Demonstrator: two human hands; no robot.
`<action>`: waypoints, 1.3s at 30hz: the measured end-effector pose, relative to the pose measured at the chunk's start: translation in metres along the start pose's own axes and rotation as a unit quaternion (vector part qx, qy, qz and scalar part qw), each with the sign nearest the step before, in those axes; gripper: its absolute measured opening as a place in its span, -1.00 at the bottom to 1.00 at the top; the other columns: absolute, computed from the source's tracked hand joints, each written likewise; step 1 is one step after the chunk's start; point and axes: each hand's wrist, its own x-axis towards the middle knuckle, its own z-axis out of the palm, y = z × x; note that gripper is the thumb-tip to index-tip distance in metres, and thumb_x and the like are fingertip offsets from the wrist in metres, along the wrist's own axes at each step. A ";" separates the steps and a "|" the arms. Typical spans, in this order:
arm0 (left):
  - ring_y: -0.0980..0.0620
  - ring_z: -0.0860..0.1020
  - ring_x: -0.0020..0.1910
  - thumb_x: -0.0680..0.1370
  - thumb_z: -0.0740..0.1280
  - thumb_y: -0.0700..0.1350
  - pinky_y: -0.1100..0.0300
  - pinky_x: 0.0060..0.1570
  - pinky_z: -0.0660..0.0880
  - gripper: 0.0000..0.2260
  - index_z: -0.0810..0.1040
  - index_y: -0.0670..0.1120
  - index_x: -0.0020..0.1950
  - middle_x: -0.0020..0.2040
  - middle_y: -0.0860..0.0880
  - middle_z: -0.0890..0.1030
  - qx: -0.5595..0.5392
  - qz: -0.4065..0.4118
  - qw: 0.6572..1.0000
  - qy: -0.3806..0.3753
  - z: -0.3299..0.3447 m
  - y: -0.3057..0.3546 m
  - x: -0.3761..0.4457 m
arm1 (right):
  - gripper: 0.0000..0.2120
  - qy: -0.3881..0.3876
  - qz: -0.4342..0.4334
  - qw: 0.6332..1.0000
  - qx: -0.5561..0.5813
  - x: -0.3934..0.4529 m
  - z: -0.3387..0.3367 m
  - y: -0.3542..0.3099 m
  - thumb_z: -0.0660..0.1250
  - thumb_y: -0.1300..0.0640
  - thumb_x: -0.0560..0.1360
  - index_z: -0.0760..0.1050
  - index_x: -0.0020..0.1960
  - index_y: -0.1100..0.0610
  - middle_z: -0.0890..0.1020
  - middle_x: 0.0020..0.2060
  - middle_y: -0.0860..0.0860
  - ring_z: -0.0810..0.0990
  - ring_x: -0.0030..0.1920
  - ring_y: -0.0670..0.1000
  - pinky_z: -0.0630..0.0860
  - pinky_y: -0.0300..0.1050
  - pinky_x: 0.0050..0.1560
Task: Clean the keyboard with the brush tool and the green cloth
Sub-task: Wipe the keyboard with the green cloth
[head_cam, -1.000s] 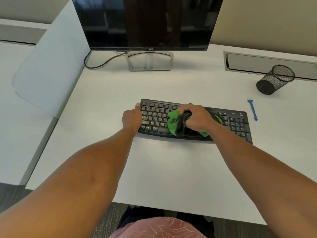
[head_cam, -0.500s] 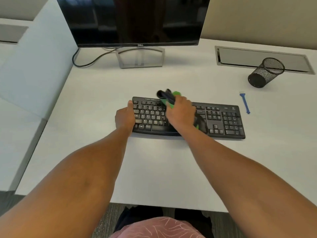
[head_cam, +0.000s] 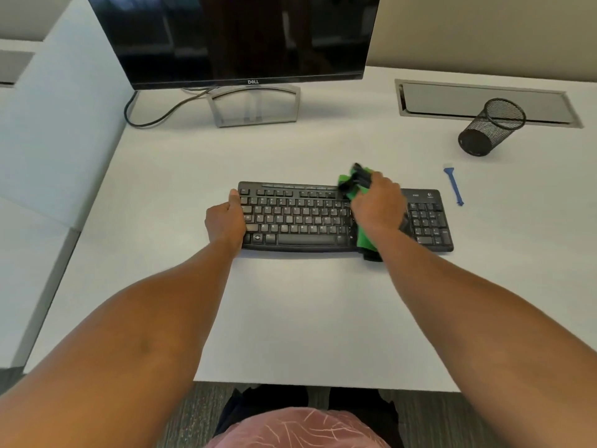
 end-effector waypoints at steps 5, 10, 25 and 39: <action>-0.02 0.42 -0.31 0.66 0.16 0.18 0.12 -0.24 0.39 -0.52 0.46 -0.15 -0.28 -0.33 -0.08 0.50 -0.004 0.013 1.000 -0.002 0.000 -0.002 0.000 | -0.63 0.004 0.124 0.992 -0.006 0.024 -0.031 0.065 0.34 0.08 0.46 0.42 0.21 0.21 0.60 0.04 0.19 0.55 0.09 0.25 0.52 0.16 0.09; -0.03 0.42 -0.32 0.64 0.15 0.20 0.11 -0.22 0.41 -0.51 0.44 -0.14 -0.29 -0.33 -0.09 0.49 -0.011 0.028 0.999 -0.009 0.000 -0.005 0.002 | -0.60 -0.028 0.126 0.991 0.029 0.025 -0.033 0.046 0.34 0.07 0.46 0.40 0.23 0.21 0.59 0.08 0.20 0.55 0.12 0.23 0.53 0.08 0.07; -0.02 0.40 -0.37 0.64 0.19 0.18 0.15 -0.24 0.40 -0.50 0.36 -0.09 -0.41 -0.40 -0.02 0.47 -0.032 0.010 0.999 0.002 -0.001 -0.001 -0.004 | -0.59 -0.064 0.089 0.991 0.074 0.017 -0.036 0.025 0.36 0.00 0.50 0.41 0.24 0.19 0.60 0.02 0.13 0.59 -0.04 0.13 0.50 -0.08 -0.12; -0.04 0.49 -0.31 0.63 0.19 0.21 0.10 -0.13 0.50 -0.51 0.43 -0.09 -0.38 -0.34 -0.03 0.55 -0.011 0.005 1.000 0.005 -0.001 0.002 -0.004 | -0.60 -0.120 -0.085 0.986 0.081 0.000 -0.006 -0.031 0.35 0.03 0.47 0.42 0.28 0.08 0.62 -0.03 0.06 0.59 -0.05 0.10 0.60 0.03 -0.05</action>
